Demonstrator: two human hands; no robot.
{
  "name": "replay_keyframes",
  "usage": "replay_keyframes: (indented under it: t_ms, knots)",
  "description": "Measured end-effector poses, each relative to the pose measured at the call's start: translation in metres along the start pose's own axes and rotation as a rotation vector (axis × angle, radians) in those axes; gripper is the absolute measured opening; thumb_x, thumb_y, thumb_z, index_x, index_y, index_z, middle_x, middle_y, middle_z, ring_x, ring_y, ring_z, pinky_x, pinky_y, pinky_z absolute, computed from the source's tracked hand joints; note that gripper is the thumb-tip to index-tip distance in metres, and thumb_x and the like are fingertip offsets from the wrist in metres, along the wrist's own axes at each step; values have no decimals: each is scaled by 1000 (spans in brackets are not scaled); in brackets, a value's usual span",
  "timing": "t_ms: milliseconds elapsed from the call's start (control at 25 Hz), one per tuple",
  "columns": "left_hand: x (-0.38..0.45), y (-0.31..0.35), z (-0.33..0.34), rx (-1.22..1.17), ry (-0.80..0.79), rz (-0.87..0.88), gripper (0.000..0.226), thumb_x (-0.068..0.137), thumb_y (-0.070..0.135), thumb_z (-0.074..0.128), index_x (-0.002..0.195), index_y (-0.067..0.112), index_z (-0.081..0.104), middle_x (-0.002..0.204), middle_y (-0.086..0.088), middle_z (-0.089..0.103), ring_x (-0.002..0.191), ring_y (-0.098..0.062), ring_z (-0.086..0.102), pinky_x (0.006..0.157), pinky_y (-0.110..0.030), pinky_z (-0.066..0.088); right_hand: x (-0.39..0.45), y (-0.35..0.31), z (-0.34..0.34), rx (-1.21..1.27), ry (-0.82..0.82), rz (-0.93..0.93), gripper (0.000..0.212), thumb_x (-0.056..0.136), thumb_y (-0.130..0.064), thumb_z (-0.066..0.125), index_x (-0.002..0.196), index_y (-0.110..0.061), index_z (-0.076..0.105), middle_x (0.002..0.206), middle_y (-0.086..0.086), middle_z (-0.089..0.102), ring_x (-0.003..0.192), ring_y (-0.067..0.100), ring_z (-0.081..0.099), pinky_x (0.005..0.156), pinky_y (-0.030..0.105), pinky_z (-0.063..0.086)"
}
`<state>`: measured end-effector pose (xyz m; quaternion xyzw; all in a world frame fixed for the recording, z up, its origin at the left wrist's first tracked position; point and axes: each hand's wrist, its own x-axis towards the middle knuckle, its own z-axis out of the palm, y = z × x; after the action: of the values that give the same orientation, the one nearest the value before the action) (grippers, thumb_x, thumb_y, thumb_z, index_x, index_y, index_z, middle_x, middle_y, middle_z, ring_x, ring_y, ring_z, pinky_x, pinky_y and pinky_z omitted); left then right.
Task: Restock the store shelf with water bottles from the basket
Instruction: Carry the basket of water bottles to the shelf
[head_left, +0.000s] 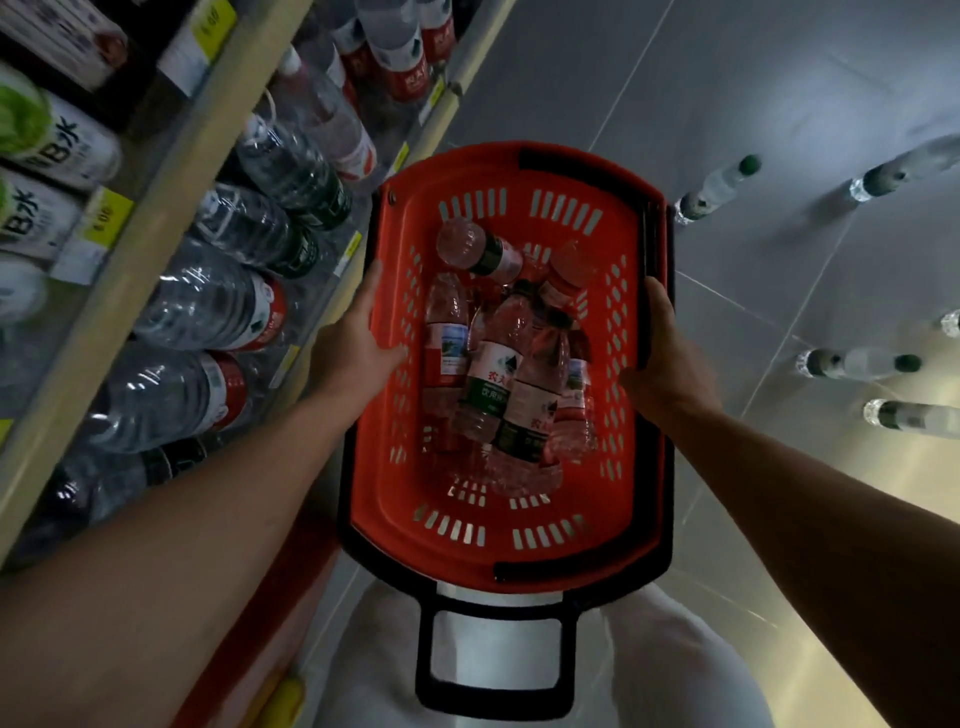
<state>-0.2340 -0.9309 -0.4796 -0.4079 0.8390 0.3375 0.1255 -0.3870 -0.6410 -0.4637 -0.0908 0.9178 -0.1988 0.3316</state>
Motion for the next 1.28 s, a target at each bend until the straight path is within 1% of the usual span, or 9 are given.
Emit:
replay_keyframes:
  t_ms: [160,320,480,680,800,920,1000,1120,1280]
  knots:
    - [62,-7,5,114,-7,20,106,81,22,80,150,54,6,125,-9,65,91,-26,68,78,-40,59,49,-12,30,45,-21,64,99,89,-43,68,151,-46,-9,117,9,59,78,16,56,67,39,51]
    - [116,-9,27,124,-23,10,104,83,20,77,151,52,5,127,-11,63,95,-28,68,80,-39,58,100,-11,49,107,-40,72,97,88,-46,67,150,-47,-8,120,8,59,83,21,63,74,49,58]
    - [163,-1,45,126,0,7,101,85,20,73,148,58,3,128,-7,63,89,-26,69,81,-43,59,145,-6,57,233,-10,58,96,86,-49,69,150,-48,-2,111,-6,53,91,16,59,81,49,56]
    - [206,15,54,102,28,62,101,85,19,71,144,63,3,126,-10,64,99,-27,68,85,-45,58,174,-6,57,197,46,150,90,91,-39,62,152,-45,-4,125,10,59,85,19,57,72,41,54]
    - [208,22,53,68,16,66,101,86,9,68,147,59,6,136,-11,55,114,-27,61,94,-46,54,178,-8,56,214,72,174,90,92,-41,62,151,-48,-5,127,12,56,92,23,58,75,38,50]
    - [185,17,48,211,-9,50,99,86,0,62,153,47,7,146,-13,43,127,-29,49,97,-41,50,176,-14,52,223,27,202,90,92,-46,61,149,-50,-8,126,14,51,96,26,57,76,39,49]
    - [168,8,42,281,-41,31,100,88,-2,59,153,47,2,141,-14,45,116,-29,53,83,-38,53,173,-21,51,243,10,219,90,92,-48,60,148,-52,-9,126,16,46,97,29,57,78,44,50]
    - [179,6,32,323,-89,65,104,89,-5,56,149,55,-5,142,-14,45,103,-29,60,78,-44,58,173,-32,56,274,10,266,93,89,-54,62,148,-52,-9,128,18,43,101,32,56,84,51,50]
    - [210,8,7,334,-118,80,96,89,-5,53,151,53,7,134,-15,48,106,-33,59,87,-38,51,161,-55,75,276,38,363,94,90,-51,61,151,-46,-11,130,23,43,109,42,56,89,54,49]
